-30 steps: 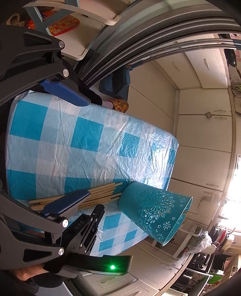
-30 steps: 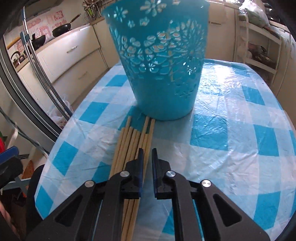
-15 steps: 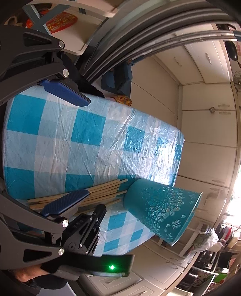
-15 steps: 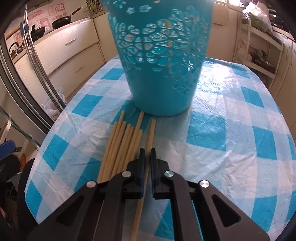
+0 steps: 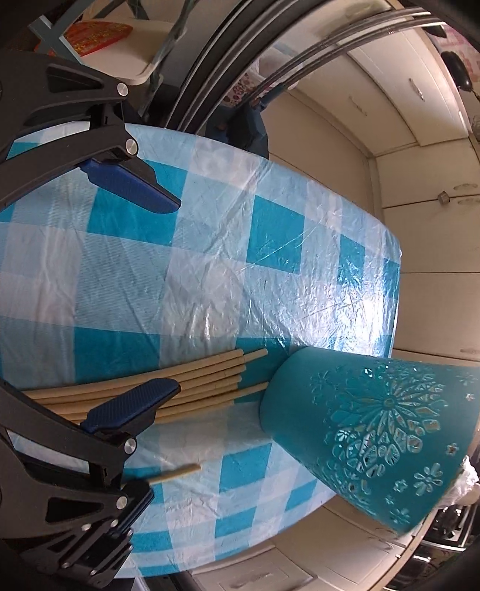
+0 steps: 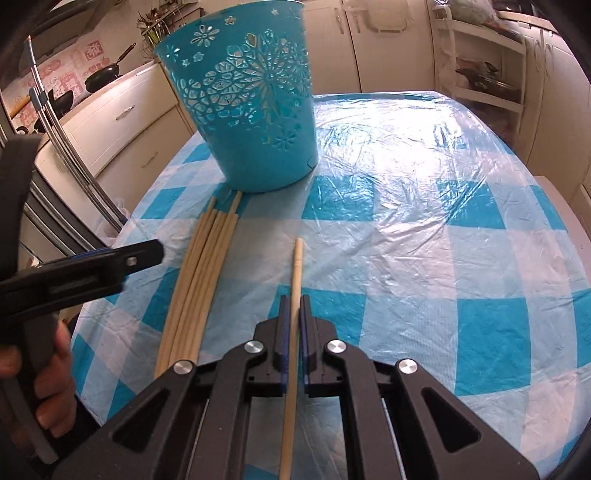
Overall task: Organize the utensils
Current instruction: 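Close the left gripper on a chopstick lying beside the bundle, then lift the chopstick with the left gripper up over the basket rim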
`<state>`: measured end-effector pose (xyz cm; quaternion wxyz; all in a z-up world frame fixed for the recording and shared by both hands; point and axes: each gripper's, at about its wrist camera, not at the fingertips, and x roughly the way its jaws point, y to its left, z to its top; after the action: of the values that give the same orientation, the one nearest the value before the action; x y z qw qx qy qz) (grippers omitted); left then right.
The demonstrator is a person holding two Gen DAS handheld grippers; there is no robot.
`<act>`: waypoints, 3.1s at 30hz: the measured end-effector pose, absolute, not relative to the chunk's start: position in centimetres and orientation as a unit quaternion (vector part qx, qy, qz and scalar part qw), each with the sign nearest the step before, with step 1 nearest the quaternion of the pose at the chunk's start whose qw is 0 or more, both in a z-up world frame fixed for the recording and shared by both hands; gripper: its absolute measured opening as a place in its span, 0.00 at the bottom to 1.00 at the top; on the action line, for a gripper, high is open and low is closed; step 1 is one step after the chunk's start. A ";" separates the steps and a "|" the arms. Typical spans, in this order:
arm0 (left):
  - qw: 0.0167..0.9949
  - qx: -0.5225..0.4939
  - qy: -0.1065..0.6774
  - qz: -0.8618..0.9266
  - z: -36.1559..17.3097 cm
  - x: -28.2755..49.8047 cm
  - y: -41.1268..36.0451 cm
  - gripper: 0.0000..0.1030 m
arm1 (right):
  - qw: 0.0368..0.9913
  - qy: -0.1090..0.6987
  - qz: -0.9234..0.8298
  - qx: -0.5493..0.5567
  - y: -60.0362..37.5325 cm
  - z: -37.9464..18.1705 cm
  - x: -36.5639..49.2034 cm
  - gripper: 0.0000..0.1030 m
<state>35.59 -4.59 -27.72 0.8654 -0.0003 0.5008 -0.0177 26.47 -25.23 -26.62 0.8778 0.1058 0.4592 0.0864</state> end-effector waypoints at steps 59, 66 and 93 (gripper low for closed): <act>0.845 0.102 0.507 -0.136 -28.7 38.7 -8.9 0.05 | 0.883 0.457 0.085 0.062 -26.6 -26.8 30.2 0.06; 0.855 0.096 0.492 -0.135 -27.5 37.1 -8.3 0.05 | 0.882 0.448 0.076 0.125 -28.8 -27.3 30.2 0.06; 0.869 0.059 0.454 -0.189 -19.5 31.5 -5.9 0.05 | 0.886 0.446 0.069 0.105 -27.9 -27.1 29.9 0.06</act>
<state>31.53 -5.90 -19.52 0.8688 0.0590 0.4538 -0.1889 29.95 -27.86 -27.11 0.8861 0.1051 0.4461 0.0693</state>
